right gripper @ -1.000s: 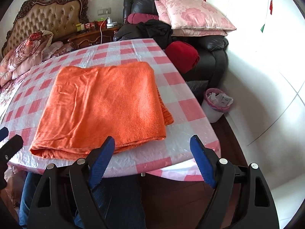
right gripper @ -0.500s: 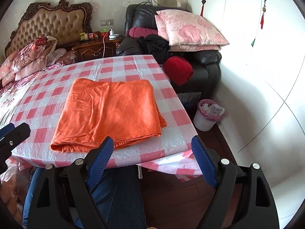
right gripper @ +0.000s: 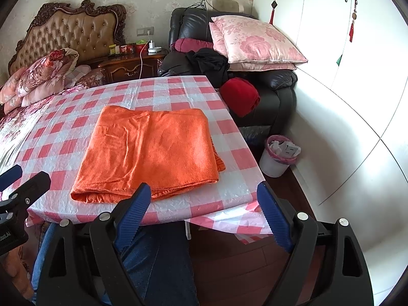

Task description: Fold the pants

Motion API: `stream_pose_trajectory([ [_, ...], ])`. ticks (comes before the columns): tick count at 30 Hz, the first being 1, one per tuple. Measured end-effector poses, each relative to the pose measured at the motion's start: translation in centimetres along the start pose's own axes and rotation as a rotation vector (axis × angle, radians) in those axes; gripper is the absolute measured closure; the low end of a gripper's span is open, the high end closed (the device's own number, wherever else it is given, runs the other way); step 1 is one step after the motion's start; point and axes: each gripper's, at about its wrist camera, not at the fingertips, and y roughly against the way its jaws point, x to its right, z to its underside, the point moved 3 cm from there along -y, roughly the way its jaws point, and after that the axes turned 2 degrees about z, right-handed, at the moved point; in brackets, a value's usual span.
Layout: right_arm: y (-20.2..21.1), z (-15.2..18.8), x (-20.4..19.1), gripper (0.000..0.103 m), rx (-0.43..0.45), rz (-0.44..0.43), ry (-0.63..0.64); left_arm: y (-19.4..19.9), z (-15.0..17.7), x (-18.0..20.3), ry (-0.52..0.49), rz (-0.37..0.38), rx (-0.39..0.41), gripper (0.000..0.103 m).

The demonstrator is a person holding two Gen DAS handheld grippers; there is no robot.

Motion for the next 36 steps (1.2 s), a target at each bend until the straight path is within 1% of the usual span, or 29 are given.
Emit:
stream_pose_trajectory([
  [36, -0.09, 0.12, 0.03, 0.021, -0.004, -0.008, 0.002, 0.04, 0.11, 0.28, 0.001, 0.012, -0.007, 0.002],
])
